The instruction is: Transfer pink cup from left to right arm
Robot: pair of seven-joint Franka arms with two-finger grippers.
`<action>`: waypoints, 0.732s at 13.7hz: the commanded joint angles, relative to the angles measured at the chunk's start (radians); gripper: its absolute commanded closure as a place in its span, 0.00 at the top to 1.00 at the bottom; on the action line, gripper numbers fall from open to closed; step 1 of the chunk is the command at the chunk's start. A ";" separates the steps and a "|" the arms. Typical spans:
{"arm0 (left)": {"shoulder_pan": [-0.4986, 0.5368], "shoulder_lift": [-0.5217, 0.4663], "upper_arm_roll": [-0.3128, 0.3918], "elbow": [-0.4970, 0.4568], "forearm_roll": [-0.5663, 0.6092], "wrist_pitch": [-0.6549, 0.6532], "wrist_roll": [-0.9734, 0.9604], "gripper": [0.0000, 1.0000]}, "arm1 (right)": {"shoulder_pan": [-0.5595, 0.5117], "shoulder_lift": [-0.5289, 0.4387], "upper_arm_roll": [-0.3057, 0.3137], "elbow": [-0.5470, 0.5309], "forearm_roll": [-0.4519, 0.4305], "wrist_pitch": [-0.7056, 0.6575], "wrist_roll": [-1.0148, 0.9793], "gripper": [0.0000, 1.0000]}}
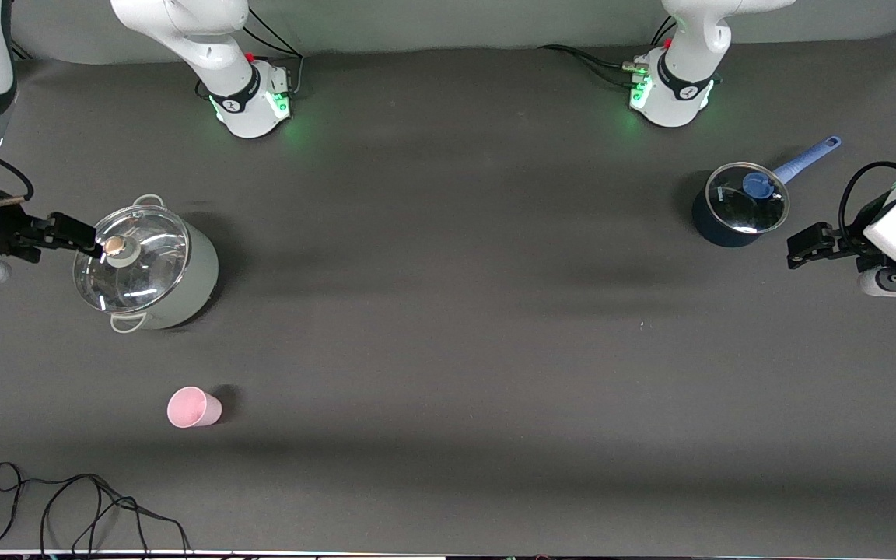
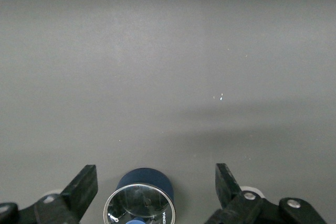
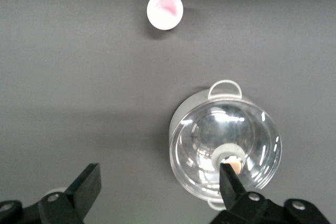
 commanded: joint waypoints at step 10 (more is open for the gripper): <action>0.002 -0.029 0.000 -0.029 -0.009 0.012 -0.014 1.00 | -0.011 -0.015 0.007 0.018 0.041 -0.033 0.038 1.00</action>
